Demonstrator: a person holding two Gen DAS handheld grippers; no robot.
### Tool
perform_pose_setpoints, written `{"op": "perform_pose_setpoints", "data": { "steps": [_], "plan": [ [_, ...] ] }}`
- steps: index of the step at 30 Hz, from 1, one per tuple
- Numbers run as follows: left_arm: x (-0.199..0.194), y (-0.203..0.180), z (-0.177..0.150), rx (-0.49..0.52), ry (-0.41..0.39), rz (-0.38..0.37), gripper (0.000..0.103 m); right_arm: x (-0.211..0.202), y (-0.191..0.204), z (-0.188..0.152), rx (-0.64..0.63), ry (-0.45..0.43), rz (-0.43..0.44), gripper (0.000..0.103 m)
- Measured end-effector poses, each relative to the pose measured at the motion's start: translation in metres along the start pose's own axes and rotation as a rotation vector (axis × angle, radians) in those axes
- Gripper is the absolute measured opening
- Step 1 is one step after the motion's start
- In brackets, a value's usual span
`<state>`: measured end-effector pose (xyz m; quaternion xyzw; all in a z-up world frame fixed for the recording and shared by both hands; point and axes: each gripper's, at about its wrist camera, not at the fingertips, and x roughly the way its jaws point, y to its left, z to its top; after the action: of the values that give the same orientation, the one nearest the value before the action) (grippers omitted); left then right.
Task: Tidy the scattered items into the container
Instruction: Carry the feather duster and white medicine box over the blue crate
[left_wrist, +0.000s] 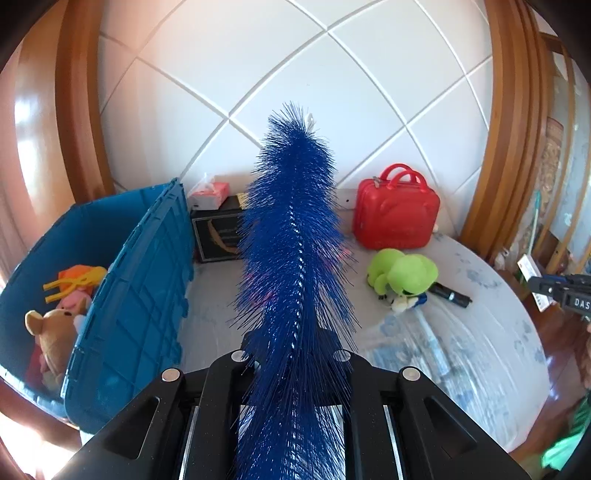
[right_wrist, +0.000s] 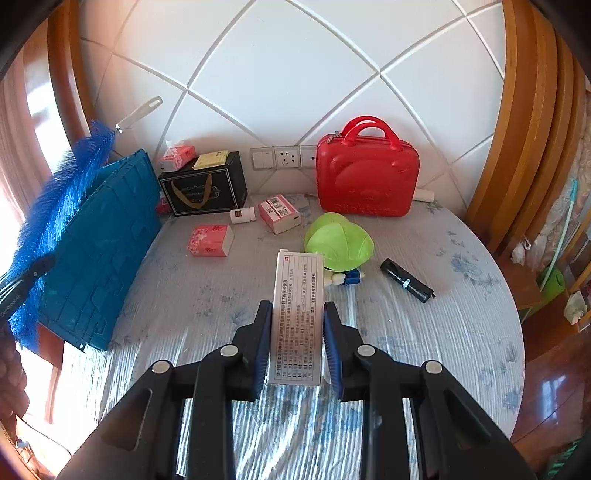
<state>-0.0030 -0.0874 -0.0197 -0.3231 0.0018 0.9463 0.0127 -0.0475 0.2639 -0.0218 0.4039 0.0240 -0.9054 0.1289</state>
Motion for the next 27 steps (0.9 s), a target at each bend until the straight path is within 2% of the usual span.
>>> {"op": "perform_pose_setpoints", "data": {
  "steps": [15, 22, 27],
  "plan": [
    [-0.018, 0.007, -0.012, -0.003, 0.018, 0.057, 0.012, 0.007, 0.026, 0.003, -0.037, -0.013, 0.086, 0.026],
    [-0.023, 0.034, -0.011, -0.027, -0.002, 0.038, 0.012, 0.005, 0.057, 0.01, -0.067, -0.016, 0.09, 0.026],
    [-0.029, 0.074, -0.006, -0.042, -0.029, 0.019, 0.012, 0.001, 0.094, 0.022, -0.092, -0.038, 0.081, 0.026]
  ]
}}
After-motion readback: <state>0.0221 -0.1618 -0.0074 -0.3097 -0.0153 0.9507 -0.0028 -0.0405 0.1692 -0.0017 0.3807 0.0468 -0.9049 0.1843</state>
